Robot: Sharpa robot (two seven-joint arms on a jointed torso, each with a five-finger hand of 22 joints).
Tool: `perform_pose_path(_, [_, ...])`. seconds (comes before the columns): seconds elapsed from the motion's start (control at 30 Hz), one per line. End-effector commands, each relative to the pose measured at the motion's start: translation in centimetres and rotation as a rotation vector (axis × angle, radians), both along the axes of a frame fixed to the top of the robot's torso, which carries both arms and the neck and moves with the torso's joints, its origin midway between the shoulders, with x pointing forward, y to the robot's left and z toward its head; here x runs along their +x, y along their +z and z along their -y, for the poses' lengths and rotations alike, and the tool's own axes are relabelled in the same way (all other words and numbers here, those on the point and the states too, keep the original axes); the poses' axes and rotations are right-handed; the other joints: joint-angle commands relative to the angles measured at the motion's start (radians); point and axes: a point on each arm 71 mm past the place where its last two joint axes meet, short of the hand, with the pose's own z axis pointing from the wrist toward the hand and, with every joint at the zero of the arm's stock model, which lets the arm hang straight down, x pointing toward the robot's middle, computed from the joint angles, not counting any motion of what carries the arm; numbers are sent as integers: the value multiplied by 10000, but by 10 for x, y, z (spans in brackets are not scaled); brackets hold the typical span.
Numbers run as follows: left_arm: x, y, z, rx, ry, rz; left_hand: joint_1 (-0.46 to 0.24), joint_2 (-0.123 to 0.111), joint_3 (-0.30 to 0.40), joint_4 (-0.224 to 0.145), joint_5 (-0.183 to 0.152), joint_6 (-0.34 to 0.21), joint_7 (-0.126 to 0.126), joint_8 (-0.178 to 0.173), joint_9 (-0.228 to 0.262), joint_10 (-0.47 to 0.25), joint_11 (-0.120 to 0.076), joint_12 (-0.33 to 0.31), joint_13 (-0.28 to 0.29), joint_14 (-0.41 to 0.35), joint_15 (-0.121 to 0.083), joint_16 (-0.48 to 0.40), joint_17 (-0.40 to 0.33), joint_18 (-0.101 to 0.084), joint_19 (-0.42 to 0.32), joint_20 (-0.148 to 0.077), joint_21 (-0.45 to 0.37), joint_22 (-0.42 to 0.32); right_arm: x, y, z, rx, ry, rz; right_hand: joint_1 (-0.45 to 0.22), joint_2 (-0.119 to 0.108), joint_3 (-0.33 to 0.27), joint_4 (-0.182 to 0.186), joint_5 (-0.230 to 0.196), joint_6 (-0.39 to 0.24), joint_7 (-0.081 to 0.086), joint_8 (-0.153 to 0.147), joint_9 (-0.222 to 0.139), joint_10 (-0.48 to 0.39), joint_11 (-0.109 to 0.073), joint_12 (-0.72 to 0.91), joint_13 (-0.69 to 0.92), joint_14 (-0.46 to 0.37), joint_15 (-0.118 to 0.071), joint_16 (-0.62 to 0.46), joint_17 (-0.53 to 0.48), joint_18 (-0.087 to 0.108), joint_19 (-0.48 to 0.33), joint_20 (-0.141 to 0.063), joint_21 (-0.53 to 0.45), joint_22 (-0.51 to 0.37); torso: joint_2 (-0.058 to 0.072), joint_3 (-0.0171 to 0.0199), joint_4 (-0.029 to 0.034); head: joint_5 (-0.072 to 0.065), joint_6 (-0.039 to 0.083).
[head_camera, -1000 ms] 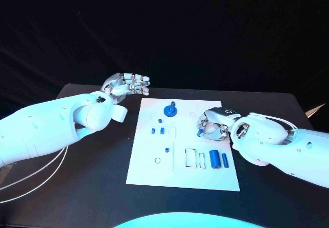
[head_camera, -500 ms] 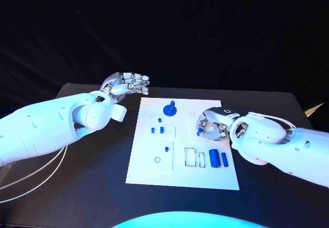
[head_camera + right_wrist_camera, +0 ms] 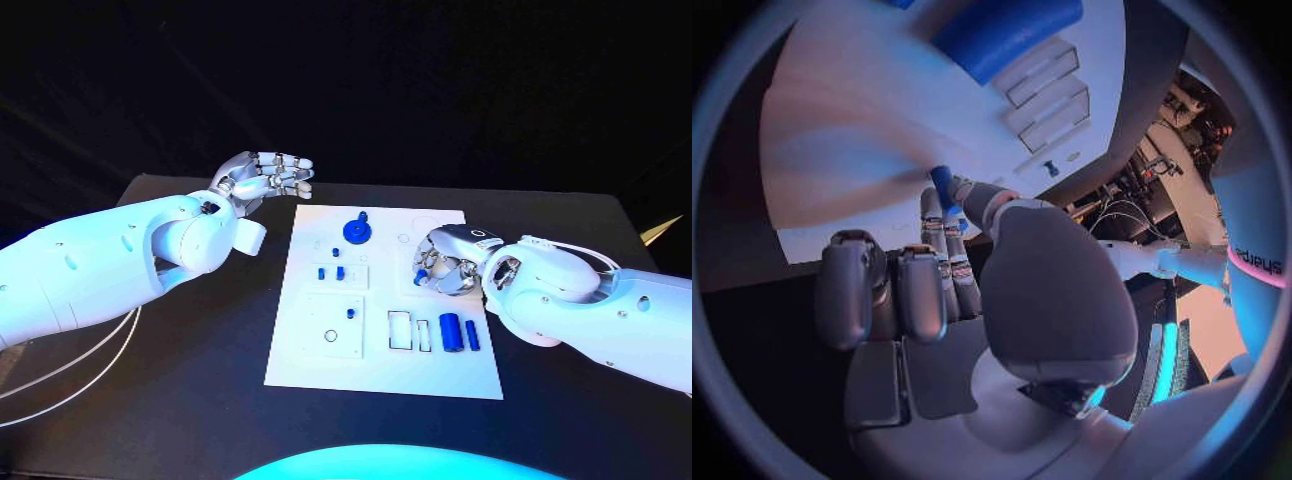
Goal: Assemble the parts on the task board
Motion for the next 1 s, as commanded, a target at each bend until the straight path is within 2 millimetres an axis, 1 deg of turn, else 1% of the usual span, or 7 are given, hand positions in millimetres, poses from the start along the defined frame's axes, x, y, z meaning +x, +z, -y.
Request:
perform_pose_path(0.03, [0,1,2,-99,-137,31,13,85,-56,-23,26,-40,273,69,-12,61,20,-42,-12,69,-29,-31,-10,103,70,33,-42,-13,0,1,0,-54,-27,315,34,287,22,-49,-1,45,-38,228,341,104,-37,-60,36,450,-60,42,5,-157,370,-70,63,1390,-2,-8,-8,-5,-5])
perform_pose_path(0.27, [0,1,2,-100,-162,11,17,85,-63,-25,22,-27,272,82,-10,65,19,-43,-19,76,-30,-42,-13,103,81,32,-58,-23,-3,4,-1,44,42,584,-20,298,31,-80,-7,10,-43,269,404,136,-39,-126,32,448,-64,40,-3,-158,368,-80,63,1397,-7,-3,4,-21,7])
perform_pose_path(0.53, [0,1,1,-88,-132,-8,-44,72,-109,18,8,-47,286,82,-18,59,28,-49,-37,87,-21,-69,-19,98,100,41,-111,-59,-13,16,-5,430,282,850,-103,301,35,-94,-8,-39,-48,305,468,160,-36,-203,26,442,-62,28,-26,-160,365,-83,66,1405,-20,-2,-32,-11,79])
perform_pose_path(0.73, [1,1,2,-90,-137,-16,-44,72,-109,18,8,-47,286,82,-18,59,28,-49,-37,87,-21,-69,-19,98,100,41,-111,-59,-21,30,-11,753,557,1100,-127,297,37,-100,0,-47,-49,320,490,166,-34,-230,23,443,-61,34,-16,-172,379,-83,128,1434,-17,3,-4,-17,94])
perform_pose_path(0.8, [1,1,2,-94,-147,-18,-49,71,-114,22,7,-58,288,79,-21,56,29,-50,-41,89,-20,-74,-20,99,105,42,-124,-67,-25,35,-14,903,696,1176,-135,297,38,-103,4,-50,-49,325,497,170,-34,-238,23,442,-60,32,-21,-224,445,-83,405,1554,-24,4,4,-8,113])
perform_pose_path(0.93, [1,0,3,-107,-179,-23,-49,71,-114,22,7,-58,288,79,-21,56,29,-50,-41,89,-20,-74,-20,99,105,42,-124,-67,-35,41,-26,1227,1076,1225,-144,296,41,-109,14,-52,-51,334,509,178,-36,-249,23,441,-61,30,-25,-230,453,-83,436,1569,-19,1,8,19,113])
perform_pose_path(1.0, [1,0,3,-112,-181,-27,-49,71,-114,22,7,-58,288,79,-21,56,29,-50,-41,89,-20,-74,-20,99,105,42,-124,-67,-41,42,-35,1413,1330,1190,-164,289,48,-130,37,-62,-53,357,541,200,-39,-279,23,443,-62,35,-19,-231,454,-84,443,1576,-7,-2,-5,89,109])
